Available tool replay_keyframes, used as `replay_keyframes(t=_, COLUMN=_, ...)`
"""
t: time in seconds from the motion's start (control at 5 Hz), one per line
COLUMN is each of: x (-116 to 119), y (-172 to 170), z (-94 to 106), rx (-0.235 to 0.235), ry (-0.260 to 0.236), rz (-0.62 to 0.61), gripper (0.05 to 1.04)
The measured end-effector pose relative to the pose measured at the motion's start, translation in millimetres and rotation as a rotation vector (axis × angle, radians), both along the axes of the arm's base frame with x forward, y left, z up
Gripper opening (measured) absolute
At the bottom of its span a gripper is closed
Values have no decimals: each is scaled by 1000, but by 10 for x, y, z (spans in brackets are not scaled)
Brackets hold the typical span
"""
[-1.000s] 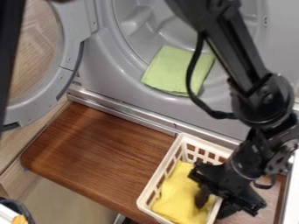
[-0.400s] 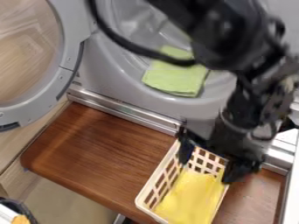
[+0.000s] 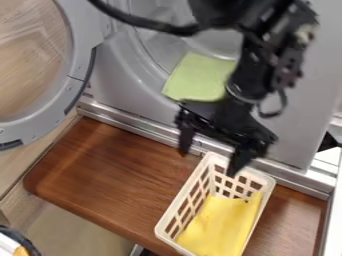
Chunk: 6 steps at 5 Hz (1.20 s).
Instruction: Move the white basket to the bottom right side of the table
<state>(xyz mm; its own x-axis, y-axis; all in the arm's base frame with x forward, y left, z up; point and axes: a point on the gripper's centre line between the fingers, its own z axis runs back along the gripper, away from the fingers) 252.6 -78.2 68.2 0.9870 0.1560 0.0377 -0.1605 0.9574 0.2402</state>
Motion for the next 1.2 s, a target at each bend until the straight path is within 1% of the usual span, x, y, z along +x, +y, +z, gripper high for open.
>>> replay_keyframes(t=0.2, x=47, y=384, z=69, rx=-9, ry=6, rz=165, gripper=1000)
replay_keyframes(t=0.4, x=83, y=493, z=151, rx=-15, ry=11, rz=225, gripper=1000)
replay_keyframes(t=0.6, x=113, y=577, z=173, rx=-8, ry=13, rz=207, gripper=1000)
replay_keyframes(t=0.8, x=148, y=696, z=311, rx=4, ry=9, rz=24, gripper=1000)
replay_keyframes(t=1.0, x=176, y=856, z=330, rx=-2, ry=33, rz=-110, gripper=1000)
replay_keyframes(t=1.2, x=207, y=994, z=309, rx=-30, ry=50, rz=-251, gripper=1000)
